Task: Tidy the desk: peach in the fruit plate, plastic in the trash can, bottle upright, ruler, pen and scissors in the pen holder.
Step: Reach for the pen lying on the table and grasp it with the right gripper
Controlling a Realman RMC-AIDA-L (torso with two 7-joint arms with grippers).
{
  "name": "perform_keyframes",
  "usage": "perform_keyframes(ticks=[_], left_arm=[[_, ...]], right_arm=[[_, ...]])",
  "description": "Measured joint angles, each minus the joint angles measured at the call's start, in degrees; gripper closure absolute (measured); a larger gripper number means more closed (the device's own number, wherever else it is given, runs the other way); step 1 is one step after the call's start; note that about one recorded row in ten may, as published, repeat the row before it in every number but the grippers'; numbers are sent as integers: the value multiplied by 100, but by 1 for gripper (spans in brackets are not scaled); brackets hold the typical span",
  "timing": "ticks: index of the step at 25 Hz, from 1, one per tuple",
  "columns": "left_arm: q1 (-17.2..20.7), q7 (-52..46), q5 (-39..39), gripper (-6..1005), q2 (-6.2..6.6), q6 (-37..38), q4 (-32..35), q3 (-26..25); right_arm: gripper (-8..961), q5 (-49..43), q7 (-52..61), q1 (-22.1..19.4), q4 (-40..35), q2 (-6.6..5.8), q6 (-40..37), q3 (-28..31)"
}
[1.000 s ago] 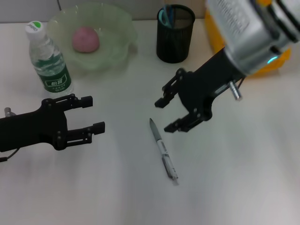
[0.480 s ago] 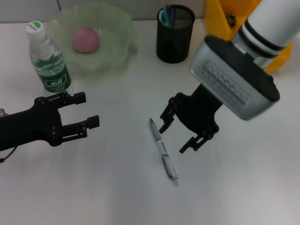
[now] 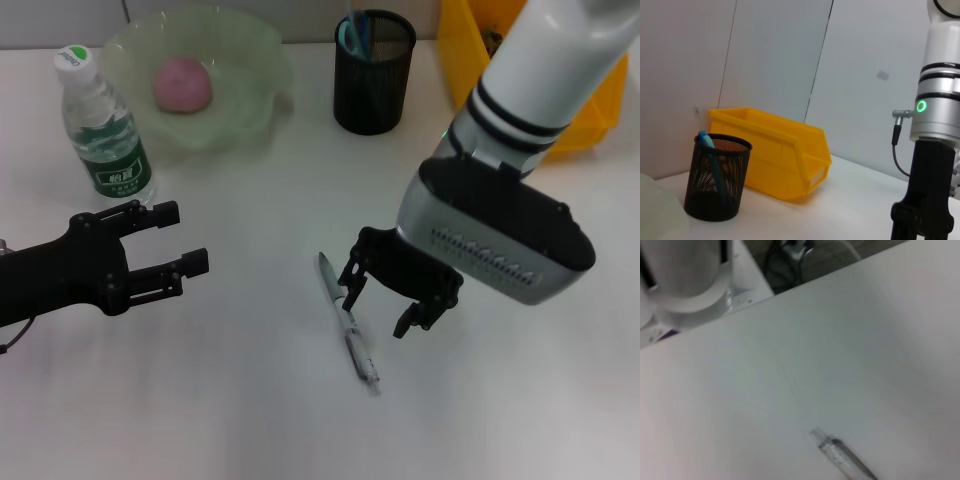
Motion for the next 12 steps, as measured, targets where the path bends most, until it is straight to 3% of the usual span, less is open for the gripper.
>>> perform_keyframes(ticks=[12], left_arm=[[-10,0,20,216,2,-19,29,0]], right_arm=[[379,134,-513,167,-64,14,274,-815]])
